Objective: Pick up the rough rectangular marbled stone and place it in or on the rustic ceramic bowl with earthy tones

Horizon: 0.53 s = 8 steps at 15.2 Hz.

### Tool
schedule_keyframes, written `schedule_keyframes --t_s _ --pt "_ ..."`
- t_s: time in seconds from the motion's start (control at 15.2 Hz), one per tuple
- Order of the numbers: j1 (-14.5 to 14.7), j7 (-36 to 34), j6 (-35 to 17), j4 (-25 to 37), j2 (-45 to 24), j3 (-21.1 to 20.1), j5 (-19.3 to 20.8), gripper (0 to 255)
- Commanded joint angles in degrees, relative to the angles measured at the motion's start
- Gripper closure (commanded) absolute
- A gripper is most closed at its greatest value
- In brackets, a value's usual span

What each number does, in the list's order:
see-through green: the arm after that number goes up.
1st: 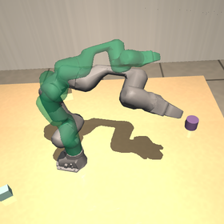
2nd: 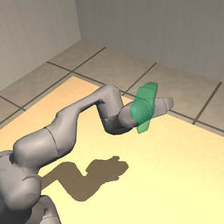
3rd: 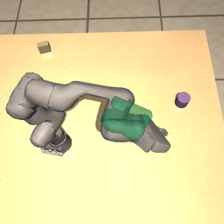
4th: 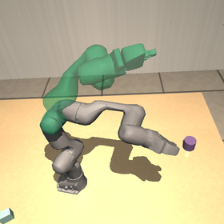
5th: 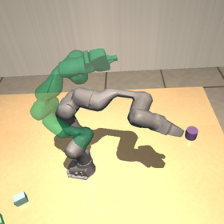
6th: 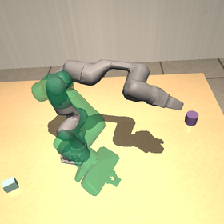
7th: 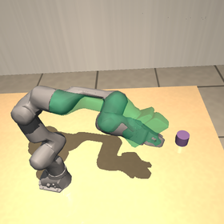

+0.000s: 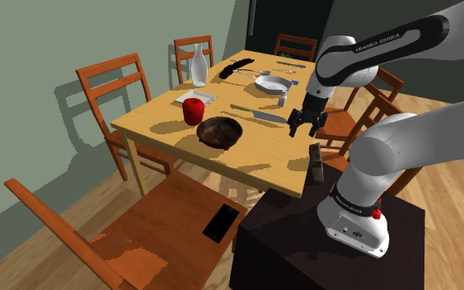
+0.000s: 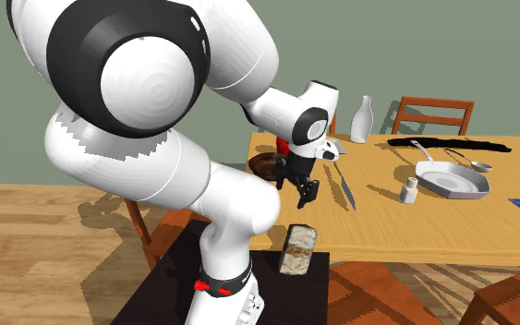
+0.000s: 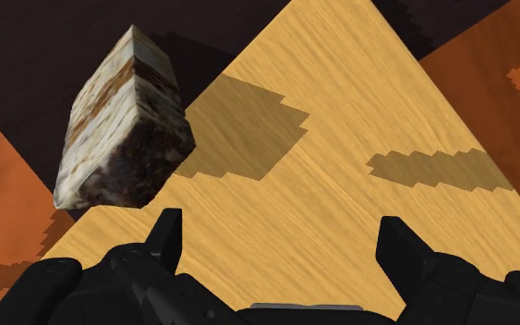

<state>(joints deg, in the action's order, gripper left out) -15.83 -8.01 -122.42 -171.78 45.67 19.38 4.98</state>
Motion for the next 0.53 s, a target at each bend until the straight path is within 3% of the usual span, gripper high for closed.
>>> schedule_keyframes --t_s 0.0,0.26,0.33,0.46 --pt "0.0 0.0 -0.2 -0.1 -0.1 0.0 0.0 0" --pt "0.0 0.0 -0.2 -0.1 -0.1 0.0 0.0 0" --pt "0.0 0.0 -0.2 -0.1 -0.1 0.0 0.0 255" --pt "0.0 0.0 -0.2 -0.1 -0.1 0.0 0.0 255"
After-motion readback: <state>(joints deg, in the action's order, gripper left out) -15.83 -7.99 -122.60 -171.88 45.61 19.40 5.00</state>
